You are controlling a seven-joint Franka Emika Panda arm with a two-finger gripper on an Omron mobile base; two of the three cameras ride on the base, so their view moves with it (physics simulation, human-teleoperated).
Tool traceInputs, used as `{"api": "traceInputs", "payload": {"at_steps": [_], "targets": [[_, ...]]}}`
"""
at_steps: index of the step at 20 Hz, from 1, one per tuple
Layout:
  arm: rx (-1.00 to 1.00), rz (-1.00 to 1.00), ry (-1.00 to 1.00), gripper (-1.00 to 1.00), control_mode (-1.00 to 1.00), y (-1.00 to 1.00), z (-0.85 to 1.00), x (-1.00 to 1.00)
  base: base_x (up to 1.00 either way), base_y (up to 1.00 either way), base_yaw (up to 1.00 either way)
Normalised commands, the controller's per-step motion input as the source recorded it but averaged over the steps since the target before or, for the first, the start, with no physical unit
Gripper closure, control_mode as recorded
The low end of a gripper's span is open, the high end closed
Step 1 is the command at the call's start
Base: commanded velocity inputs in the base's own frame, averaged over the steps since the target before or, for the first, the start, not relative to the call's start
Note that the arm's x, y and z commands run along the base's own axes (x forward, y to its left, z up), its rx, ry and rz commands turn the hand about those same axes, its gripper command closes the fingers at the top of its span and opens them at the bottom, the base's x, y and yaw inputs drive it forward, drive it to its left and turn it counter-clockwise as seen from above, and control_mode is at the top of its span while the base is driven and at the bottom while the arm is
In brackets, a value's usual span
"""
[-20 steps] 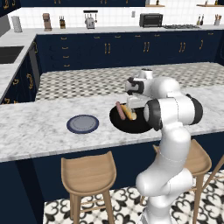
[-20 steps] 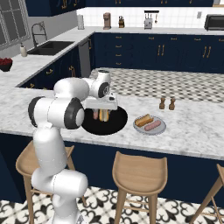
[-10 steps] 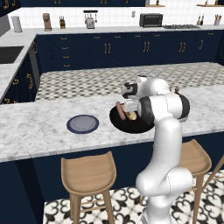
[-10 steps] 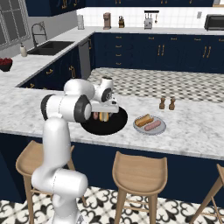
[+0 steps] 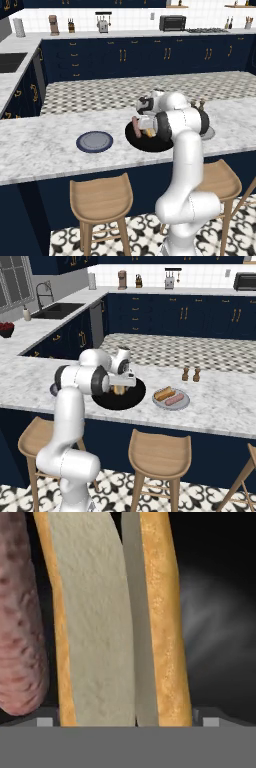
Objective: Place one bun and one sausage from the bowl on each plate.
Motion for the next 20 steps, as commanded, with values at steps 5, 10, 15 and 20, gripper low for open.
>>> {"api": "traceInputs", "payload": {"at_steps": [5,10,15,20], "targets": [[0.00,-0.01,-0.07,1.00,-1.00,0.14,-0.06,-0.44,0.00,0.00,0.00],[0.00,0.00,-0.31,1.00,-1.00,0.52,0.92,-1.00,0.00,0.00,0.00],[-0.02,0.00,-0.14,1.00,-1.00,0.99,0.88,-0.89,0.00,0.00,0.00],[-0.09,0.00,0.00,1.00,-1.00,1.00,0.22,-0.33,0.00,0.00,0.00]]}}
